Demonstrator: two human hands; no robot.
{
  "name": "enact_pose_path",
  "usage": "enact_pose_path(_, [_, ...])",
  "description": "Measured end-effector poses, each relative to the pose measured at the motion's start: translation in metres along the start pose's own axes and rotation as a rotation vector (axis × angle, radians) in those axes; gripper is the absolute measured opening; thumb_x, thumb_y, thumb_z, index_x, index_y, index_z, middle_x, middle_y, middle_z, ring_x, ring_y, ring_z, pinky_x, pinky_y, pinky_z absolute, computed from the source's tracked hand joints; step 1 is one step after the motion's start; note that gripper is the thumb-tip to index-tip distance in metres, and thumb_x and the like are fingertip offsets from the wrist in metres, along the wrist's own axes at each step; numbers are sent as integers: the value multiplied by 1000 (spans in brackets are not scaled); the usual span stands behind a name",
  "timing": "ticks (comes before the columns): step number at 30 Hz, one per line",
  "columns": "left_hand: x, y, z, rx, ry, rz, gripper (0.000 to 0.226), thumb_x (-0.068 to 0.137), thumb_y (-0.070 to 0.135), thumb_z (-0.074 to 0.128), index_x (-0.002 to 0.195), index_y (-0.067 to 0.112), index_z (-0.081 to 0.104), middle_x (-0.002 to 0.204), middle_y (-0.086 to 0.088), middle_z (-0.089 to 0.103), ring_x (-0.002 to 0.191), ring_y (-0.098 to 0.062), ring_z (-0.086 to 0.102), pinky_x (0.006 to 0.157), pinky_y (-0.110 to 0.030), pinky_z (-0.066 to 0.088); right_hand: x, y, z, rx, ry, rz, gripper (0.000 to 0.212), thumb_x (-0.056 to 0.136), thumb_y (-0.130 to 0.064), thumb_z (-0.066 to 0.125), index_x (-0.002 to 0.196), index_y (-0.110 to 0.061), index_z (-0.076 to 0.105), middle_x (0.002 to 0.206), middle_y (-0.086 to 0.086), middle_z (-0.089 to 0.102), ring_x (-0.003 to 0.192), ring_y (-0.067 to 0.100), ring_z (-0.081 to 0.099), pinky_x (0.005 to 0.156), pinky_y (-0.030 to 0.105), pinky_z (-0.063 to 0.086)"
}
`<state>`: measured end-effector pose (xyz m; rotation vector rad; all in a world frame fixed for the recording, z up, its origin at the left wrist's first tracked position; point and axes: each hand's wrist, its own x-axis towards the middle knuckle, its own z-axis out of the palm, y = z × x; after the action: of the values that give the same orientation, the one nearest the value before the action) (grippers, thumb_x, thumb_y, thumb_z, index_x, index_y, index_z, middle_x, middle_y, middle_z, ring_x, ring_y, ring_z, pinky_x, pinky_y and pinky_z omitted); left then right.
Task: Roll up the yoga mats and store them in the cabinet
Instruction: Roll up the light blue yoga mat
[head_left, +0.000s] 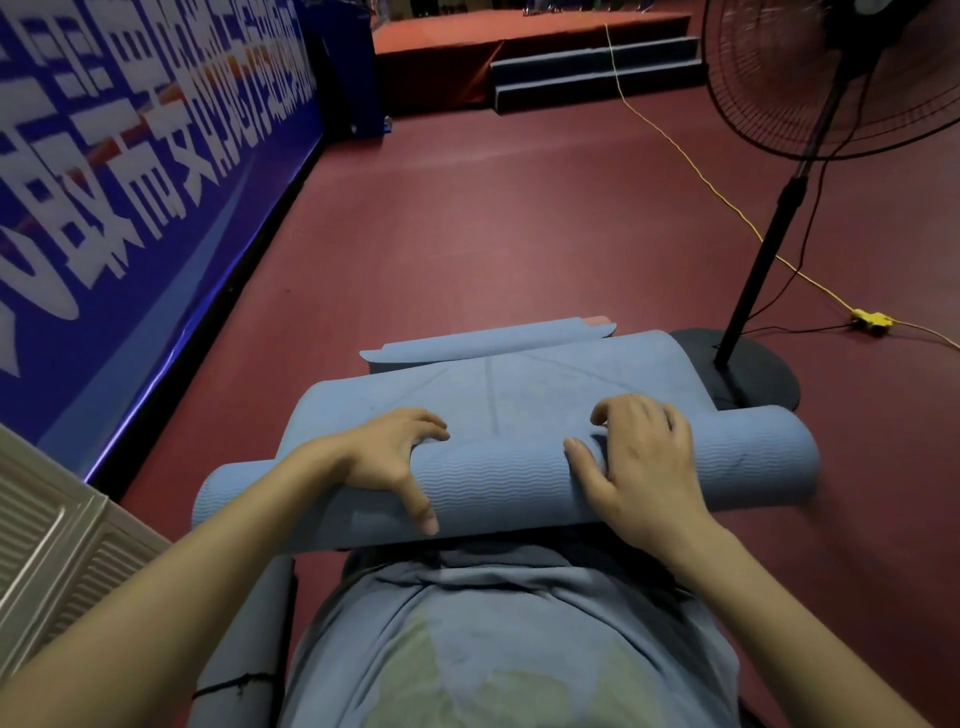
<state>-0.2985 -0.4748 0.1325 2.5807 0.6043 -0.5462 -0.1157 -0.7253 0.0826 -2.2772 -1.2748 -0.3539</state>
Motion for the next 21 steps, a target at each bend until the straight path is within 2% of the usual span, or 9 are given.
enact_pose_path(3, [5, -1, -10, -96, 44, 3, 129, 35, 64, 89, 151, 34, 42, 148, 20, 33, 137, -2, 29, 118, -31, 29, 1, -2, 2, 4, -26, 11, 30, 93, -52, 45, 91, -23, 46, 92, -6, 50, 98, 24, 50, 106, 57, 34])
enact_pose_path(5, [9, -3, -13, -140, 69, 17, 126, 35, 62, 91, 148, 36, 44, 144, 23, 37, 133, -1, 34, 112, -29, 33, 7, 1, 1, -27, -127, 36, 34, 94, -57, 37, 94, -25, 47, 94, -7, 55, 104, 24, 53, 111, 58, 29])
enact_pose_path(7, [11, -10, -15, -204, 150, 33, 119, 35, 63, 91, 143, 37, 49, 140, 23, 47, 127, 3, 44, 108, -27, 37, 17, 4, -3, -49, -247, 54, 37, 98, -60, 33, 101, -27, 48, 103, -7, 59, 121, 24, 50, 115, 58, 21])
enact_pose_path(10, [10, -24, -15, -259, 275, 72, 97, 40, 71, 88, 127, 38, 60, 124, 25, 60, 116, 13, 49, 100, -27, 39, 34, 7, -8, -74, -413, 57, 42, 100, -63, 32, 115, -27, 48, 124, -5, 60, 147, 24, 30, 120, 59, 6])
enact_pose_path(12, [9, -27, -12, -275, 330, 82, 86, 42, 82, 82, 115, 38, 68, 111, 25, 68, 108, 9, 57, 93, -25, 41, 45, 8, -7, -93, -477, 47, 48, 99, -66, 29, 116, -26, 49, 130, -4, 59, 151, 25, 24, 121, 60, 2])
enact_pose_path(14, [6, -25, -10, -286, 367, 65, 88, 44, 93, 73, 111, 37, 74, 106, 24, 71, 103, 7, 62, 91, -25, 48, 53, 10, -4, -102, -522, 43, 52, 99, -67, 25, 117, -25, 50, 136, -4, 57, 151, 26, 24, 121, 61, 1])
enact_pose_path(17, [5, -20, -12, -149, 348, 35, 90, 53, 92, 69, 121, 34, 74, 117, 22, 70, 111, 3, 62, 98, -27, 48, 55, 9, 1, -99, -539, 48, 58, 101, -65, 20, 128, -22, 48, 141, -3, 52, 148, 27, 27, 121, 61, 3])
enact_pose_path(19, [4, -13, -17, 17, 296, 13, 107, 46, 99, 63, 129, 31, 70, 125, 19, 69, 117, -5, 61, 98, -27, 46, 54, 9, 4, -110, -529, 43, 60, 101, -65, 17, 131, -22, 46, 142, -3, 51, 146, 28, 29, 120, 60, 4])
enact_pose_path(21, [5, -3, -16, 229, 253, 0, 115, 38, 104, 59, 124, 28, 70, 119, 12, 72, 110, -15, 64, 95, -36, 51, 58, 9, 5, -110, -546, 45, 60, 101, -65, 16, 129, -22, 47, 139, -3, 53, 142, 28, 33, 119, 60, 8])
